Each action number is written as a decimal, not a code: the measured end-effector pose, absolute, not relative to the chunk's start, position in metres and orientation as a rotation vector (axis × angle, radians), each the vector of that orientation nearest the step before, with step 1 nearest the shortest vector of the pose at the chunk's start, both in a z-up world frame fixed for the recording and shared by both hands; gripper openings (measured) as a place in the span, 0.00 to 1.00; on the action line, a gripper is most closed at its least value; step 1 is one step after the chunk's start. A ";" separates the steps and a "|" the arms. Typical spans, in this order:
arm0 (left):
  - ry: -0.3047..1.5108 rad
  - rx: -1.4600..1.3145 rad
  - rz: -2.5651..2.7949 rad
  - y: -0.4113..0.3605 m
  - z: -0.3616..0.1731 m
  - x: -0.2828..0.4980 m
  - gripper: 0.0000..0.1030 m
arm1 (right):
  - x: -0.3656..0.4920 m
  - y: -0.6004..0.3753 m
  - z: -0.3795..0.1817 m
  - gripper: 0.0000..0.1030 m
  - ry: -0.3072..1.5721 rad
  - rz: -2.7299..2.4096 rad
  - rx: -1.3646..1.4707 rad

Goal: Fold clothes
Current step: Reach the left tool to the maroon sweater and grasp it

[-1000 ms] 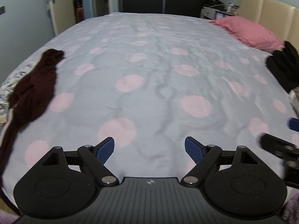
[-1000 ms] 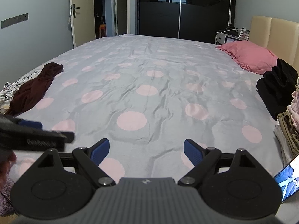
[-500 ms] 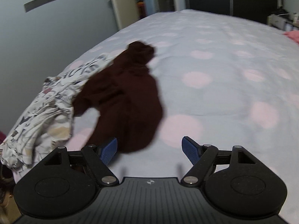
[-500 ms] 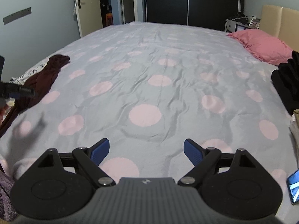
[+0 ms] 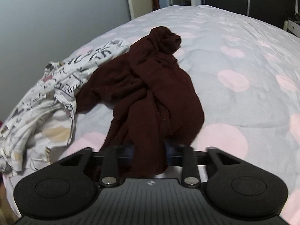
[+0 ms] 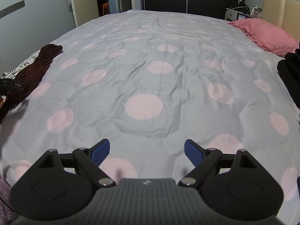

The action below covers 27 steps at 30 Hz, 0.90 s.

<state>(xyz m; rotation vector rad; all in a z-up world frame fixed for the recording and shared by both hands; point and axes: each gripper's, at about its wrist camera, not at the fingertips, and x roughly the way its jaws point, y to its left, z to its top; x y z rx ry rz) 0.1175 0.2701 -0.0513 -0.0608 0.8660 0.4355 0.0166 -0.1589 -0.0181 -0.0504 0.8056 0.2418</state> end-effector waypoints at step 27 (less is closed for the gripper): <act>0.859 0.029 -0.555 -0.021 0.030 -0.057 0.13 | -0.024 -0.232 0.065 0.83 0.732 0.233 -0.026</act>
